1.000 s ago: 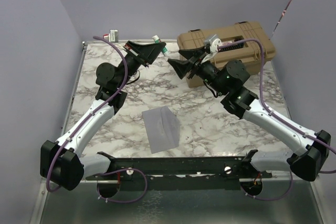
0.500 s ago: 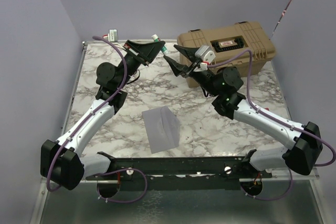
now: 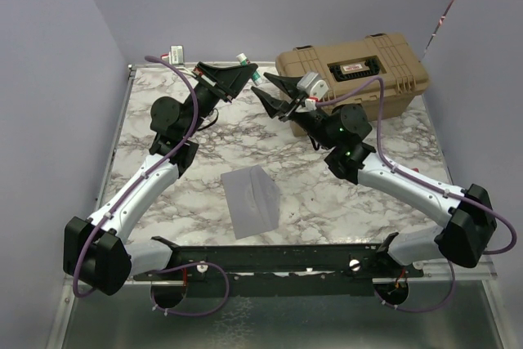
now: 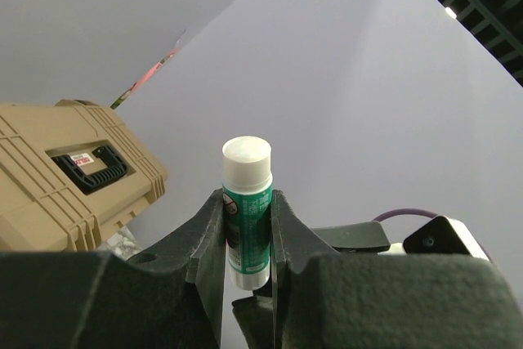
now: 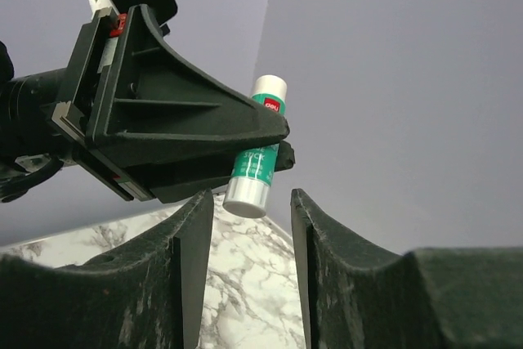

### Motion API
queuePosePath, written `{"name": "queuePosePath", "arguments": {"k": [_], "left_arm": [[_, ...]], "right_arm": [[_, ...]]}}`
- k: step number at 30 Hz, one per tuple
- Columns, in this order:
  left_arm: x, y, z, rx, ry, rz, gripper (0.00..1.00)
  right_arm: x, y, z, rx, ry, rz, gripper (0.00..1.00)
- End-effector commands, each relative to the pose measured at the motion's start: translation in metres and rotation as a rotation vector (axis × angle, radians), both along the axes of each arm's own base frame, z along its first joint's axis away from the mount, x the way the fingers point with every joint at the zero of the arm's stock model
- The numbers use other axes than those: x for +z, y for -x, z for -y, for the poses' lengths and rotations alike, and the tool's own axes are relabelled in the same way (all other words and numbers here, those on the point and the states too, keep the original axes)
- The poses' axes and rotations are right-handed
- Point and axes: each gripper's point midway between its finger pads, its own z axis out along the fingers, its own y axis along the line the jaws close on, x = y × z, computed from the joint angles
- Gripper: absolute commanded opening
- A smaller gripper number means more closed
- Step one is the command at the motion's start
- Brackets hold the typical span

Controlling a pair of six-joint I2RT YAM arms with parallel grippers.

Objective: Place the letter into the envelope and seal it

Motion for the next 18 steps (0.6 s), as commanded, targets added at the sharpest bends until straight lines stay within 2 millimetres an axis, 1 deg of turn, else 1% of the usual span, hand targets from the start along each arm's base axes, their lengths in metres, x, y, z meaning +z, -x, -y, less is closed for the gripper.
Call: {"name": "queuePosePath", "arguments": {"k": [1,7,9,11,13,15,18], "left_arm": [[0.015,0.004,0.0,-0.01,0.021,0.031,0.0],[0.019,0.006,0.0,-0.013,0.021,0.045,0.0],[0.019,0.007,0.0,-0.016,0.018,0.046,0.0],[0.017,0.007,0.001,-0.018,0.017,0.043,0.0],[0.019,0.008,0.001,-0.017,0.019,0.046,0.0],[0.022,0.009,0.0,-0.015,0.021,0.054,0.0],[0.025,0.01,0.0,-0.016,0.019,0.064,0.0]], "right_arm": [[0.008,0.003,-0.005,0.029,-0.046,-0.006,0.44],[0.019,0.004,0.001,0.028,-0.106,-0.024,0.35],[0.021,0.004,0.001,0.031,-0.116,-0.028,0.36],[0.022,0.004,0.0,0.036,-0.122,-0.036,0.4],[0.021,0.002,-0.001,0.036,-0.125,-0.052,0.4],[0.021,0.0,-0.002,0.032,-0.132,-0.071,0.36],[0.025,-0.003,-0.001,0.034,-0.175,-0.114,0.23]]}}
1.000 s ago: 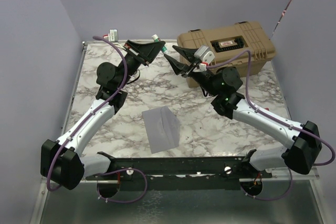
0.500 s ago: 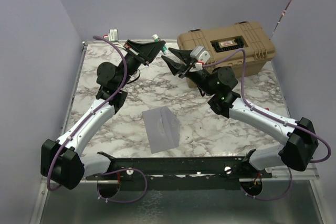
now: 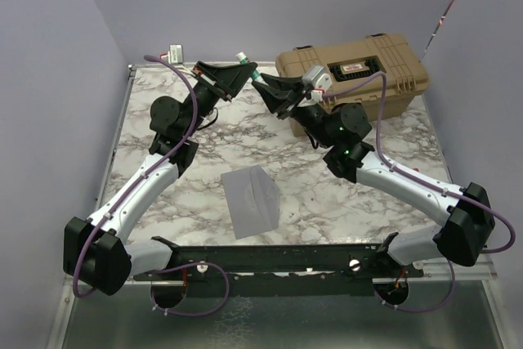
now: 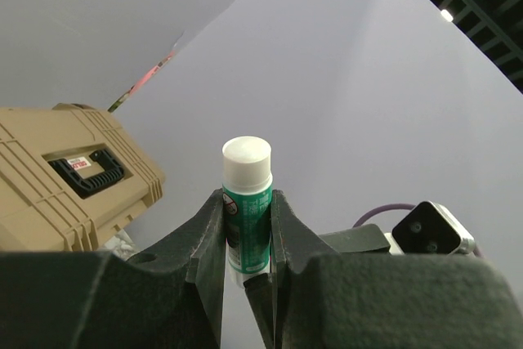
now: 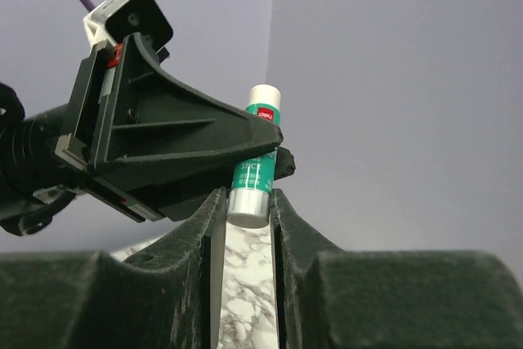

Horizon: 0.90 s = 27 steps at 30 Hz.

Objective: Place the letter into the envelope and seal it

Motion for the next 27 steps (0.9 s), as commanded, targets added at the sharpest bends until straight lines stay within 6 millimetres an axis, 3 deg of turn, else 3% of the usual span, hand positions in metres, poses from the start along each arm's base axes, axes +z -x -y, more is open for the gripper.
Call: {"name": "queuePosePath", "arguments": {"k": [1,4,11,17,22,27], "left_arm": [[0.024,0.009,0.0,-0.009,0.015,0.066,0.0],[0.028,0.01,-0.002,-0.002,0.013,0.082,0.0],[0.063,0.035,-0.004,-0.007,-0.006,0.277,0.0],[0.098,0.068,-0.009,0.009,-0.054,0.51,0.0],[0.118,0.092,-0.01,-0.009,-0.082,0.63,0.0],[0.126,0.103,-0.01,-0.027,-0.086,0.681,0.0]], "right_arm": [[0.022,-0.003,0.002,0.002,-0.105,-0.059,0.18],[0.027,0.0,0.002,0.05,-0.184,-0.17,0.01],[0.052,0.019,0.011,0.224,-0.416,-0.457,0.0],[0.057,0.011,0.03,0.357,-0.647,-0.749,0.0],[0.07,0.011,0.05,0.452,-0.722,-0.81,0.0],[0.079,0.022,0.062,0.576,-0.854,-0.91,0.0]]}}
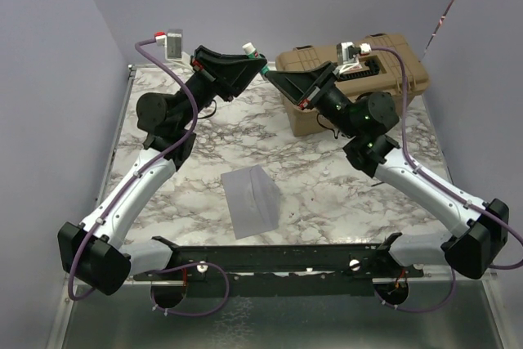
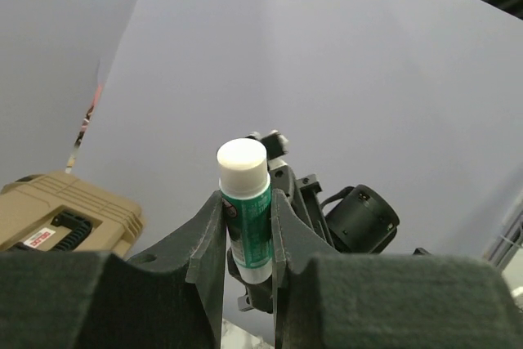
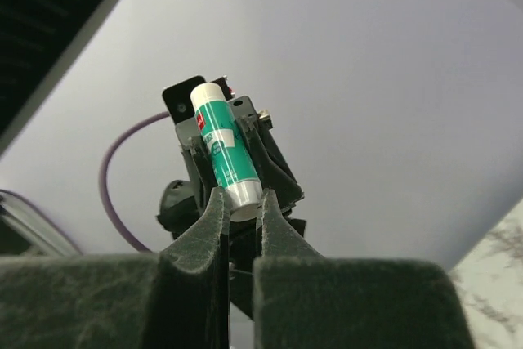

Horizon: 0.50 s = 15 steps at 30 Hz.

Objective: Place the letter into the envelope and seal it

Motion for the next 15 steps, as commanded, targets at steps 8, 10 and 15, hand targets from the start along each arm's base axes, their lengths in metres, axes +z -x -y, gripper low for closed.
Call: {"name": "queuePosePath", "arguments": {"k": [8,10,15], "left_arm": [[0.07,0.056,-0.028,0.008,0.119,0.297,0.0],[0.074,0.053,-0.032,0.017,0.149,0.275,0.0],[0.069,0.044,-0.038,0.028,0.202,0.193,0.0]], "right_arm": [[0.021,-0.019,0.051,-0.022,-0.314,-0.306,0.02],[0.022,-0.022,0.053,-0.086,-0.261,-0.263,0.22],[0.031,-0.012,0.056,-0.228,-0.069,0.083,0.67]]}}
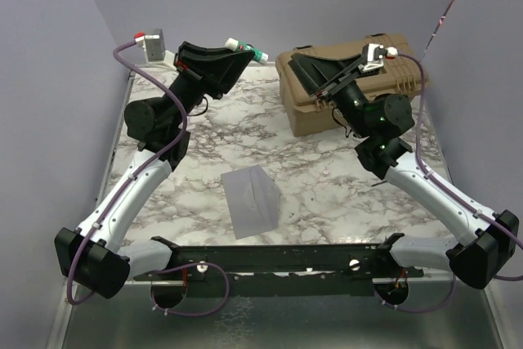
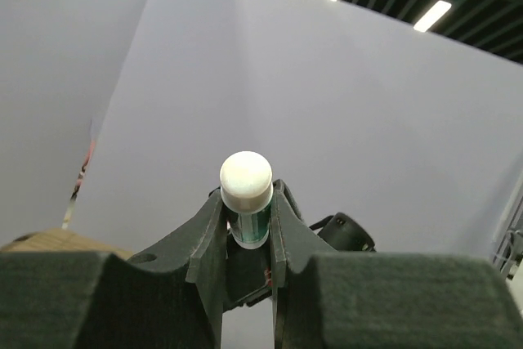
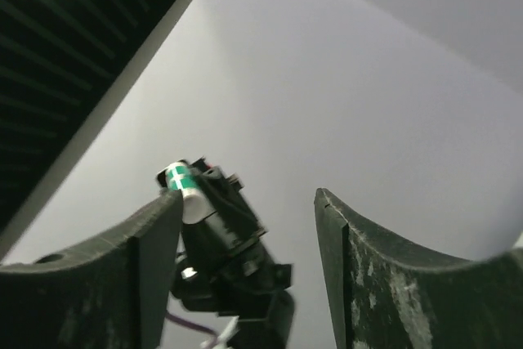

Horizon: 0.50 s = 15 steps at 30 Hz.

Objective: Place the letter into the envelope and seal it

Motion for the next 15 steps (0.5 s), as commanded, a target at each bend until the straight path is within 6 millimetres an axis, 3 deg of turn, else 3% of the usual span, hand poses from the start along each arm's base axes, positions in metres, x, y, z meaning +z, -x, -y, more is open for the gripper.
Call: {"name": "queuePosePath", "arguments": {"k": [1,8,15], "left_arm": [[0.04,0.022,-0.029,0.036,0.161,0.067,0.0],[0.031,0.016,-0.028,0.005,0.175,-0.019,0.0],[0.014,0.007,-0.019,-0.053,0.159,-0.127,0.0]], "right_arm": [[0.014,0.001,0.016,-0.224,0.192,0.321,0.7],[0.0,0.022,-0.008,-0.298,0.604,0.909,0.74],[0.024,0.022,-0.008,-0.494,0.741,1.282,0.73]]}}
